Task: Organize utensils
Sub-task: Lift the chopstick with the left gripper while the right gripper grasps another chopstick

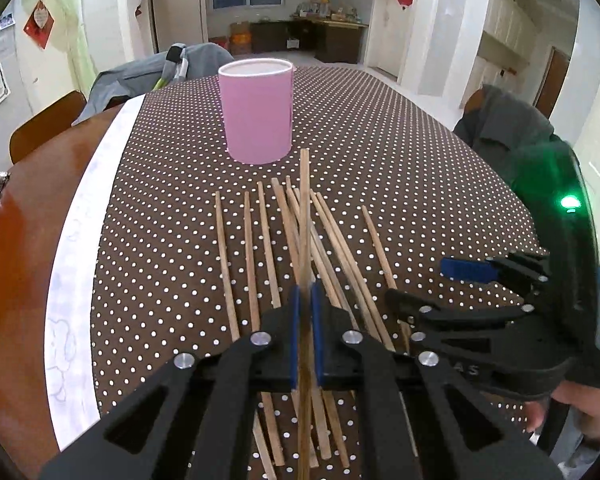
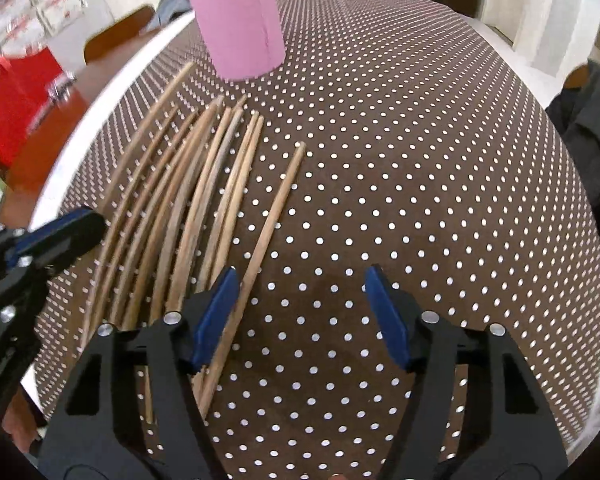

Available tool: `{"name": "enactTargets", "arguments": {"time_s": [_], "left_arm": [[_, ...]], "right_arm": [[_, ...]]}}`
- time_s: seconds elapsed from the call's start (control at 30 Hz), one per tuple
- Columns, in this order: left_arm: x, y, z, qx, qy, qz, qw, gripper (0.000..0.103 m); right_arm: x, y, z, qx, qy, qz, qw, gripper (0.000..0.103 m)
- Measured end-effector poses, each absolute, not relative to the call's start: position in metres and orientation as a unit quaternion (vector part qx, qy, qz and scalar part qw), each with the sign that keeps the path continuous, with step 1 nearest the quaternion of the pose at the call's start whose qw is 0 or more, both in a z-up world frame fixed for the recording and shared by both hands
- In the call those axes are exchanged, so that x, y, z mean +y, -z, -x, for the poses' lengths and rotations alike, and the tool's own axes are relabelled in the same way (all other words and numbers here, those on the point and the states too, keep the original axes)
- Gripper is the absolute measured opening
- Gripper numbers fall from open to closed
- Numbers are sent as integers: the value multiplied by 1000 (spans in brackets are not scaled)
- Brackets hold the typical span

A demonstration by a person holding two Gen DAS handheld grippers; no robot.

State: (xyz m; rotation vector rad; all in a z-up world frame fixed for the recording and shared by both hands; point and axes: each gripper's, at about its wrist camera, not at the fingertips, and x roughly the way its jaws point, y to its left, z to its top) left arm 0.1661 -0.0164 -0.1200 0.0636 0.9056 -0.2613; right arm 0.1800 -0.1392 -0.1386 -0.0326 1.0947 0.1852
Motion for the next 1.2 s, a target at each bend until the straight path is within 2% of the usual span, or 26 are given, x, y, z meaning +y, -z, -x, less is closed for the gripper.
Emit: {"name": "enactTargets", "arguments": {"time_s": [0.13, 0.17, 0.2, 0.23, 0.3, 0.43, 0.5, 0.6, 0.93, 1.03, 1.2], "left_arm": [[-12, 119, -166, 433, 128, -22, 892, 6], [-10, 118, -165, 433, 128, -22, 892, 6], [-9, 117, -166, 431, 128, -21, 893, 6], [-7, 117, -165, 430, 128, -20, 893, 6], [-6, 116, -166, 430, 128, -17, 894, 6], [-4, 118, -168, 431, 129, -14, 893, 6], [-5, 120, -170, 434, 129, -11, 891, 6], [-4, 122, -173, 439, 131, -5, 889, 6], [-7, 128, -183, 451, 133, 13, 882, 6], [-9, 128, -185, 447, 135, 13, 884, 6], [-13, 126, -188, 440, 149, 25, 885, 6]], "right_arm": [[-126, 140, -193, 546, -92, 63, 830, 63], [-125, 139, -196, 551, -95, 67, 827, 57], [-125, 139, -199, 554, -101, 67, 824, 47], [-128, 137, -203, 557, -103, 65, 822, 44], [-131, 136, -211, 563, -110, 58, 817, 33], [-142, 136, -220, 571, -121, 55, 810, 28], [-149, 132, -222, 574, -124, 54, 808, 21], [-166, 130, -226, 577, -133, 43, 805, 17], [-200, 121, -212, 576, -165, 50, 799, 13], [-201, 121, -206, 575, -176, 47, 798, 7], [-209, 121, -196, 565, -185, 37, 803, 7]]}}
